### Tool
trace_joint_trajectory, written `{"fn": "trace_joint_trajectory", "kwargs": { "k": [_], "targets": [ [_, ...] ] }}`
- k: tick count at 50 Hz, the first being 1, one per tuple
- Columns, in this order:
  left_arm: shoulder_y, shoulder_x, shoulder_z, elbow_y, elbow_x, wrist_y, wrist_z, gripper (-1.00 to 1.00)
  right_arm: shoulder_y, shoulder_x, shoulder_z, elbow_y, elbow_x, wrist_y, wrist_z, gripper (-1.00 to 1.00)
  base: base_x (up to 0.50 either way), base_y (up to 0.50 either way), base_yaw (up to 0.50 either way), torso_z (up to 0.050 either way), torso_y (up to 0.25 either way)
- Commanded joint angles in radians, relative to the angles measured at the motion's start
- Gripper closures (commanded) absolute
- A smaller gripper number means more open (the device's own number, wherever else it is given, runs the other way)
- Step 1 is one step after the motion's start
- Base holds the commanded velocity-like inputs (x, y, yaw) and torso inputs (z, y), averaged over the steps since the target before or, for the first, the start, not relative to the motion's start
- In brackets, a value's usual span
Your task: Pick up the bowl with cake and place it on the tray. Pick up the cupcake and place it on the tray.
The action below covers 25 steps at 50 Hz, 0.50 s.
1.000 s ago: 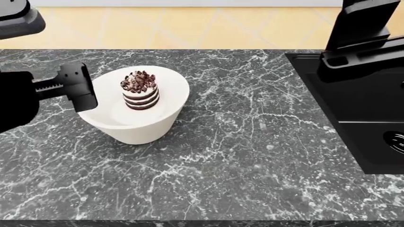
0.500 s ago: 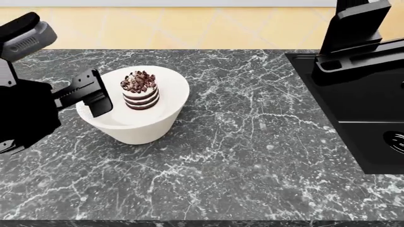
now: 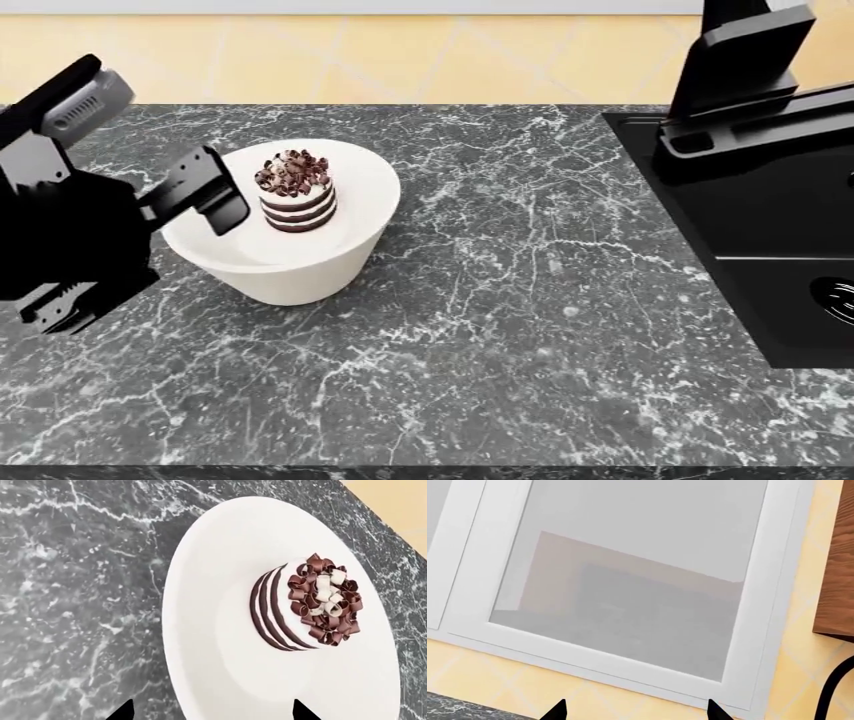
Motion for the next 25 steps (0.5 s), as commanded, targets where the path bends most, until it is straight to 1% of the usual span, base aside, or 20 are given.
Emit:
{"fn": "trace_joint_trajectory", "kwargs": {
  "k": [1,11,25],
  "targets": [
    [0.023,0.026,0.021,-0.065,0.023,0.007,0.042,-1.0,-0.001,-0.002,-0.003,-0.001,-0.002,-0.003,-0.001,-1.0,0.0,0.0,0.0,0.0,0.0],
    [0.043,0.053,0.049,-0.112,0.068,-0.019,0.09,-1.0,0.0,-0.007,-0.01,-0.002,-0.003,-0.002,0.003,-1.0,0.0,0.0,0.0,0.0,0.0],
    [0.059,0.069,0.08,-0.15,0.103,-0.035,0.104,-1.0,-0.001,-0.008,-0.013,-0.007,-0.005,-0.006,0.002,-1.0,0.0,0.0,0.0,0.0,0.0]
  ]
}}
